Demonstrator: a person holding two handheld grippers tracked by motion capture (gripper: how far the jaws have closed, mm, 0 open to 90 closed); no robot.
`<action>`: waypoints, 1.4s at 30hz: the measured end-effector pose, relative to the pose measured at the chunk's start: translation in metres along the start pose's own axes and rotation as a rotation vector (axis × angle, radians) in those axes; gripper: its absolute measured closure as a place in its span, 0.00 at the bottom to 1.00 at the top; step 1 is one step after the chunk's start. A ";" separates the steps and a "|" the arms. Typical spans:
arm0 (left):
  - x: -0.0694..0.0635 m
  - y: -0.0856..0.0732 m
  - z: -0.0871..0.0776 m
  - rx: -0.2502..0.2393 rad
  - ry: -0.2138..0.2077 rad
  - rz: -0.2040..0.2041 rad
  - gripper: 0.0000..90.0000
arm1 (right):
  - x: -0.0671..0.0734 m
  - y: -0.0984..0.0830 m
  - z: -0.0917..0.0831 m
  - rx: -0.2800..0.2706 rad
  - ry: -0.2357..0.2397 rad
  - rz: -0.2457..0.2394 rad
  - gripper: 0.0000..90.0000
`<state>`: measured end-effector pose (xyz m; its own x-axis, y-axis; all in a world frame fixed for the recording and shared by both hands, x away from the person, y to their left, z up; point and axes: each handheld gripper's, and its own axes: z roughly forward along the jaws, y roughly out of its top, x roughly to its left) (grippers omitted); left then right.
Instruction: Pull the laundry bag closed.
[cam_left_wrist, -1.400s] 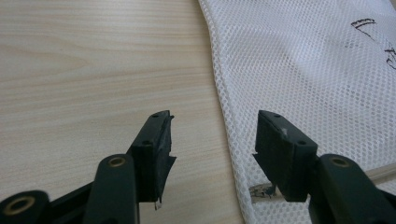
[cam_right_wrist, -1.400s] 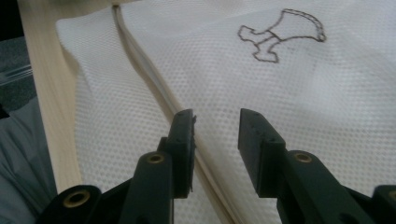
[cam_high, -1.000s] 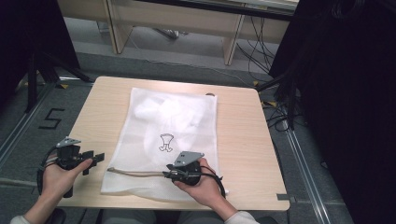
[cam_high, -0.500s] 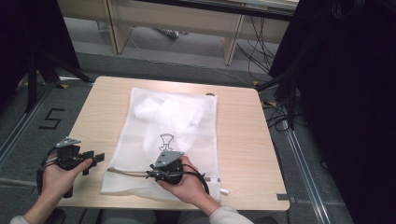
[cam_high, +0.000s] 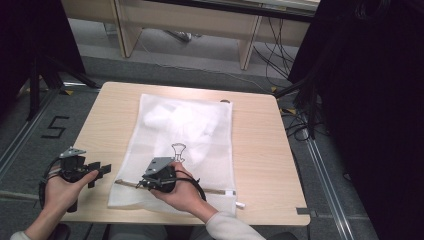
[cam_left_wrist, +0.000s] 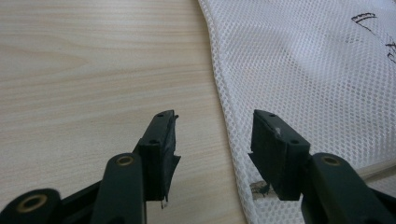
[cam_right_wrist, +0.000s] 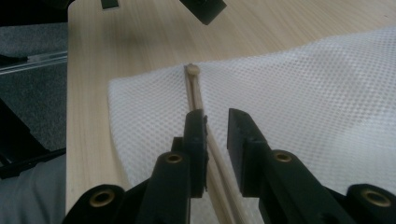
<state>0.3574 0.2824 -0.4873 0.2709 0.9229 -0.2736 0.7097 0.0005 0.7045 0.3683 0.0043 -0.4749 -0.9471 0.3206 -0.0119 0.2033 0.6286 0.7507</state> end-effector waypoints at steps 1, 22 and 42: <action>0.000 0.000 0.000 0.000 0.000 0.000 0.55 | 0.000 0.000 0.000 0.000 0.000 0.000 0.87; 0.001 0.001 -0.001 -0.005 0.004 -0.004 0.56 | 0.004 0.033 0.055 0.043 0.052 0.038 0.89; 0.002 -0.001 -0.005 -0.026 0.005 -0.034 0.57 | 0.002 0.040 0.082 0.125 0.096 0.091 0.89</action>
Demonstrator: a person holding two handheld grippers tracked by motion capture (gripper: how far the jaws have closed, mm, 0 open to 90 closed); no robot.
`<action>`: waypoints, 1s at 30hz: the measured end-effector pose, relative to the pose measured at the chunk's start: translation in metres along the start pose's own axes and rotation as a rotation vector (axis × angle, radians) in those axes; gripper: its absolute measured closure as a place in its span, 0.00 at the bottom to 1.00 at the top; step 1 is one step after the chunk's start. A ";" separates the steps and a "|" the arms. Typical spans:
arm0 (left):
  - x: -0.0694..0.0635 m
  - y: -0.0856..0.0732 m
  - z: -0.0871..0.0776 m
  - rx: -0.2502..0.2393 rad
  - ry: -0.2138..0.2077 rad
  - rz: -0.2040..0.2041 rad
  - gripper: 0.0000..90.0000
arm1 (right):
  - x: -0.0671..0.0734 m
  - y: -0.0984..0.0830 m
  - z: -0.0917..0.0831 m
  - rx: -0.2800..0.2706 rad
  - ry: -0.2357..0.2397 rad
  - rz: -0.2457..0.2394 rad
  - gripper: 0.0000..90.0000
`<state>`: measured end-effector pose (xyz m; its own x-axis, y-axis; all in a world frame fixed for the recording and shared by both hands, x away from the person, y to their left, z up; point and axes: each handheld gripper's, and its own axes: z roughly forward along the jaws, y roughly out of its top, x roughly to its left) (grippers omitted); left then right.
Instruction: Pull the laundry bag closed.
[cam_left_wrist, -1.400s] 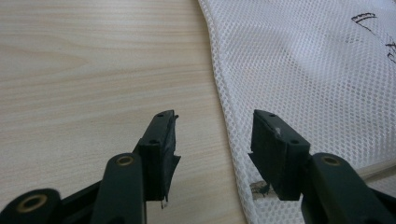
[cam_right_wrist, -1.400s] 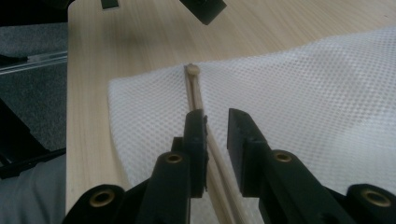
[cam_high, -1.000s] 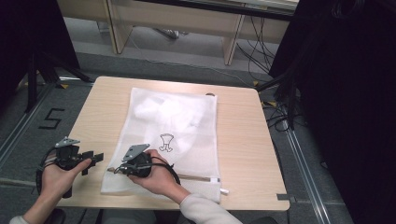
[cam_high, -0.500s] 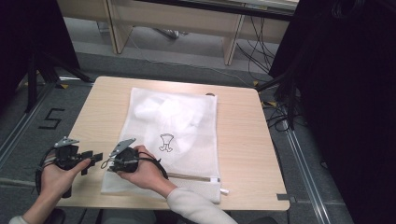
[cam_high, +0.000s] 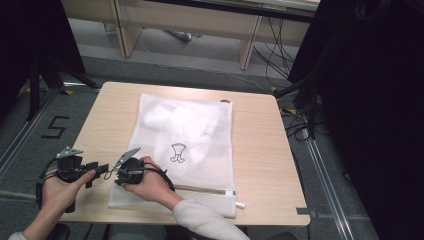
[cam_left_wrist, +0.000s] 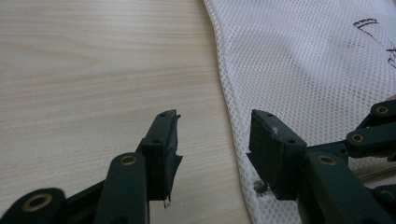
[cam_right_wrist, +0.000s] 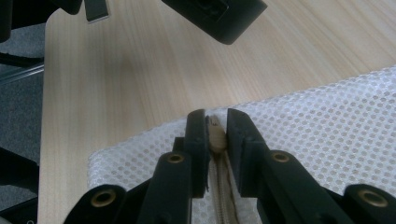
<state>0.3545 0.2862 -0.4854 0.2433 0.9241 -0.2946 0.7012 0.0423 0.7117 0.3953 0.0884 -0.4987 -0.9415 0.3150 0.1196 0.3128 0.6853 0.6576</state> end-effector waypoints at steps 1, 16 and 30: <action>0.002 0.000 -0.001 0.016 0.001 0.016 0.57 | -0.001 0.000 0.002 -0.008 0.003 -0.024 0.90; -0.004 -0.003 -0.012 -0.029 -0.124 -0.048 0.57 | -0.007 0.010 -0.025 -0.049 -0.006 0.010 0.91; -0.015 -0.011 -0.011 0.081 -0.254 -0.022 0.64 | -0.013 0.017 -0.035 -0.065 0.004 0.014 0.91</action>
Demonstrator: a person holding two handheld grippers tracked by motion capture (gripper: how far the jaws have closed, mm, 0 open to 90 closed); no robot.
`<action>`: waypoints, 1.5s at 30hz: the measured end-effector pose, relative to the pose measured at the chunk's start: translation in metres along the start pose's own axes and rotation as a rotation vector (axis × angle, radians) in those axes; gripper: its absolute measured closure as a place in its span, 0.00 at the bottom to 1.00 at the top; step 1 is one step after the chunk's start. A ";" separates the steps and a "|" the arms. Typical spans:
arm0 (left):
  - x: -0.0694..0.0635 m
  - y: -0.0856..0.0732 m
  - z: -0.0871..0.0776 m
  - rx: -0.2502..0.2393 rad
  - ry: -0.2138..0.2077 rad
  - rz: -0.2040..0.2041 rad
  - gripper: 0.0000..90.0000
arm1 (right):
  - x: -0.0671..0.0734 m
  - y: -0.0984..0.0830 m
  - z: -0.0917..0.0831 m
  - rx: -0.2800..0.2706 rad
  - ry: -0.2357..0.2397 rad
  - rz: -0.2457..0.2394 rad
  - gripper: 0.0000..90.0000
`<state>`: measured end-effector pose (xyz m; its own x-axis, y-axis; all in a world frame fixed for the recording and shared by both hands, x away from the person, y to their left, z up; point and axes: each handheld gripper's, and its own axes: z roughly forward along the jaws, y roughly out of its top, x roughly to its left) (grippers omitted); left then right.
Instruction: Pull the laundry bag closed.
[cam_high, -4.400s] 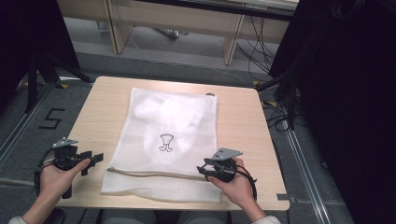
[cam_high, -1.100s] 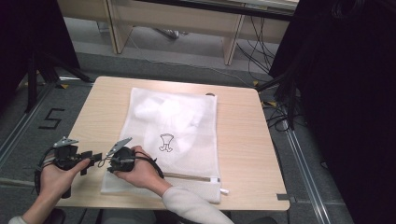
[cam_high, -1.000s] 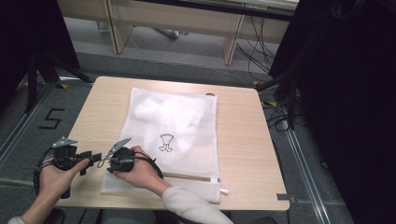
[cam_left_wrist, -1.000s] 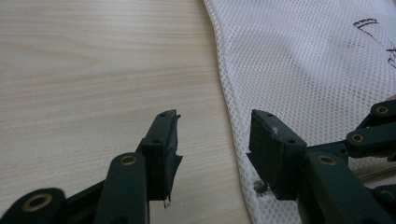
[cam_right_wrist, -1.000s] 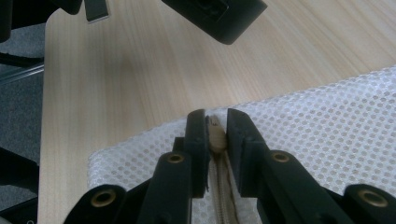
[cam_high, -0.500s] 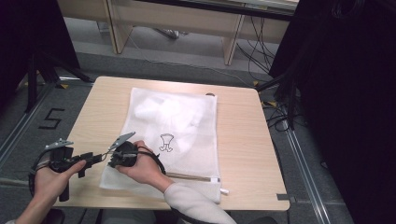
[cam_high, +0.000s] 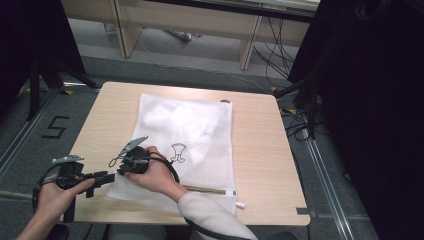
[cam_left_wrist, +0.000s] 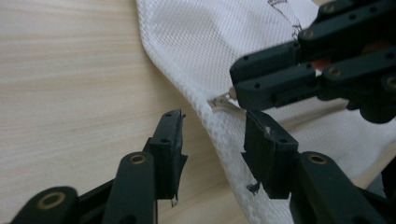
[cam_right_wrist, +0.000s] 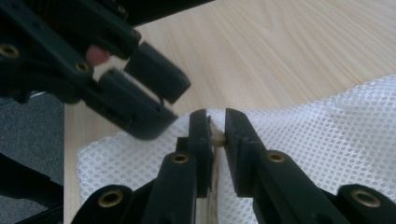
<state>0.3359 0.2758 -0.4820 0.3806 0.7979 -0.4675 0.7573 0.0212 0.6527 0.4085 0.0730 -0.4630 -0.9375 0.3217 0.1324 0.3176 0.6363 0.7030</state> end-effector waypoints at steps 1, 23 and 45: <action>-0.001 -0.001 0.002 0.003 -0.006 -0.002 0.64 | 0.000 0.001 0.000 -0.003 0.000 0.001 0.91; -0.003 -0.005 0.017 0.138 -0.083 -0.013 0.95 | 0.007 -0.001 -0.010 0.009 0.015 -0.021 0.91; -0.006 -0.003 0.013 0.095 -0.095 -0.064 0.96 | 0.007 -0.014 -0.016 0.068 0.006 -0.041 0.91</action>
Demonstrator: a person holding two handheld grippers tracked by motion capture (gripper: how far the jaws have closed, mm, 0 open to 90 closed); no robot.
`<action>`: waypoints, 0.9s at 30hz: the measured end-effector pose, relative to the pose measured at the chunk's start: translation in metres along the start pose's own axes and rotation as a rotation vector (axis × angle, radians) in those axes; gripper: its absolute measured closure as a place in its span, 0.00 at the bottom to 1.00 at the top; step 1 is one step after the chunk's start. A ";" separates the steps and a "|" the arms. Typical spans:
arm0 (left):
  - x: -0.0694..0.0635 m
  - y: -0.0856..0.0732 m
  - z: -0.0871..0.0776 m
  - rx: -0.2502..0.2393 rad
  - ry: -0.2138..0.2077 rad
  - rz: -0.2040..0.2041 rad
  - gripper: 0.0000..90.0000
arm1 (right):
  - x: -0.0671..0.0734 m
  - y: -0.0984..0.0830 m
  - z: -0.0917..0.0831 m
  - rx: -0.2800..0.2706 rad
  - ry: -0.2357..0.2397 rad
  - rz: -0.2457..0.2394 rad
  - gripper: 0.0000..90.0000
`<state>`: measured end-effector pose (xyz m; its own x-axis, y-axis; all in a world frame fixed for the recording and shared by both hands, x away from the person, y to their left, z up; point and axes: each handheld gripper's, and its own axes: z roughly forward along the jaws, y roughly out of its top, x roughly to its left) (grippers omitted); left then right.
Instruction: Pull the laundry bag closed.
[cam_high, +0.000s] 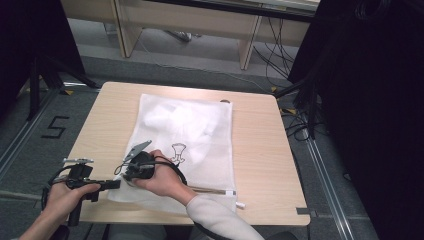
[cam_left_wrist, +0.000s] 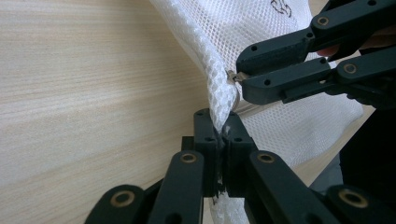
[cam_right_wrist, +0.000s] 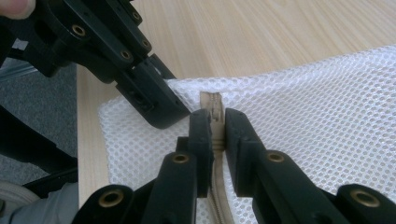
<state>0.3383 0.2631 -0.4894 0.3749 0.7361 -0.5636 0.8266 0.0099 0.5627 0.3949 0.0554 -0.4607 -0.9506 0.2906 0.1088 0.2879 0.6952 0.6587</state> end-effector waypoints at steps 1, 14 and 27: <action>0.001 0.000 -0.001 0.011 -0.015 0.001 0.96 | 0.000 0.000 0.000 0.000 0.000 0.000 0.91; 0.000 0.001 -0.002 0.011 -0.020 0.004 0.96 | -0.002 -0.008 0.002 0.021 -0.001 -0.002 0.92; -0.004 0.001 -0.001 -0.002 0.008 0.020 0.96 | -0.004 -0.016 0.003 0.038 0.013 0.011 0.92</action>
<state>0.3366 0.2608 -0.4859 0.3875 0.7416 -0.5476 0.8181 -0.0029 0.5750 0.3940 0.0452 -0.4743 -0.9486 0.2905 0.1256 0.3026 0.7162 0.6289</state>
